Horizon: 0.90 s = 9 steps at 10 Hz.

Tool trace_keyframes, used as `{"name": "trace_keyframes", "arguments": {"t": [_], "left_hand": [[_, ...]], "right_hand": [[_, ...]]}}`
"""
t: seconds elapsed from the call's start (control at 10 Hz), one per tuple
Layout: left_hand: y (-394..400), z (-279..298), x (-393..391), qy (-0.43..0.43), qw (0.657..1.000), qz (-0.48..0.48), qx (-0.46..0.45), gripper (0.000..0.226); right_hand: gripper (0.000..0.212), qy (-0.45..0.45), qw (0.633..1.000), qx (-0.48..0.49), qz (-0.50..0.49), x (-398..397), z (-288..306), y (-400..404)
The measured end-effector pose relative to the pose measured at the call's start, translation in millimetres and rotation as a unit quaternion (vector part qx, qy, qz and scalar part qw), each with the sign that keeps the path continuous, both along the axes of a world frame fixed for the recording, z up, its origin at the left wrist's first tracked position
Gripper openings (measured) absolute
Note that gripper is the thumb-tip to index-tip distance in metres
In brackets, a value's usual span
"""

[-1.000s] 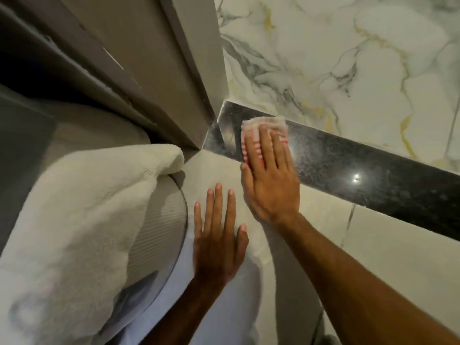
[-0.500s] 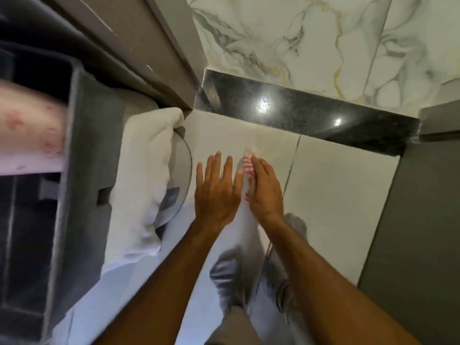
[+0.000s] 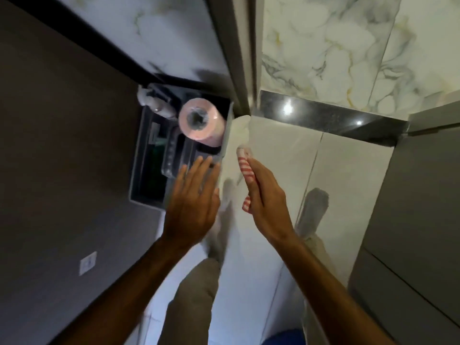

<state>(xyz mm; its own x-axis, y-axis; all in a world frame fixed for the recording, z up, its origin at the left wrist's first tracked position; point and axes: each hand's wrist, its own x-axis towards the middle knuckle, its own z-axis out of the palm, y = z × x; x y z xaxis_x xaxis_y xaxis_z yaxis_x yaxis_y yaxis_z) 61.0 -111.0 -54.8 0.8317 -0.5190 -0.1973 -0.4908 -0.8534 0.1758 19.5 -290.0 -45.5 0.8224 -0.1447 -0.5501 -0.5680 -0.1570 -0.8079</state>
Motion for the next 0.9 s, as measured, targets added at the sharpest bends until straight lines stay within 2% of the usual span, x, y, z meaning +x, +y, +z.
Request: {"name": "trace_keyframes", "arguments": {"t": [0.1, 0.2, 0.3, 0.4, 0.5, 0.6, 0.7, 0.8, 0.9], "left_hand": [[44, 7, 27, -0.003, 0.999, 0.048, -0.008, 0.057], [85, -6, 62, -0.015, 0.999, 0.050, 0.002, 0.064], [103, -38, 93, -0.025, 0.999, 0.044, -0.012, 0.066], [103, -72, 109, -0.021, 0.999, 0.043, -0.020, 0.067], [96, -124, 108, -0.078, 0.995, 0.012, -0.058, 0.063], [98, -160, 104, 0.007, 0.998, 0.068, -0.009, 0.082], [89, -175, 102, -0.100, 0.967, 0.183, -0.150, 0.127], [93, -171, 97, 0.028, 0.982, 0.161, -0.090, 0.115], [91, -146, 109, 0.053, 0.993, 0.093, -0.051, 0.100]], "right_hand": [[0.049, 0.002, 1.000, 0.020, -0.014, -3, -2, 59], [0.048, 0.032, 0.999, 0.031, -0.010, 0, -21, 135], [0.046, 0.084, 0.996, -0.011, 0.016, 12, -58, 186], [0.043, 0.140, 0.988, -0.066, -0.018, 23, -97, 205], [0.059, 0.165, 0.970, -0.179, 0.008, 29, -148, 210], [0.059, 0.134, 0.965, -0.219, 0.046, 31, -187, 218], [0.065, 0.104, 0.960, -0.245, 0.093, 32, -221, 227], [0.076, 0.123, 0.943, -0.255, 0.175, 24, -221, 226], [0.078, 0.116, 0.952, -0.201, 0.199, 25, -167, 213]]}}
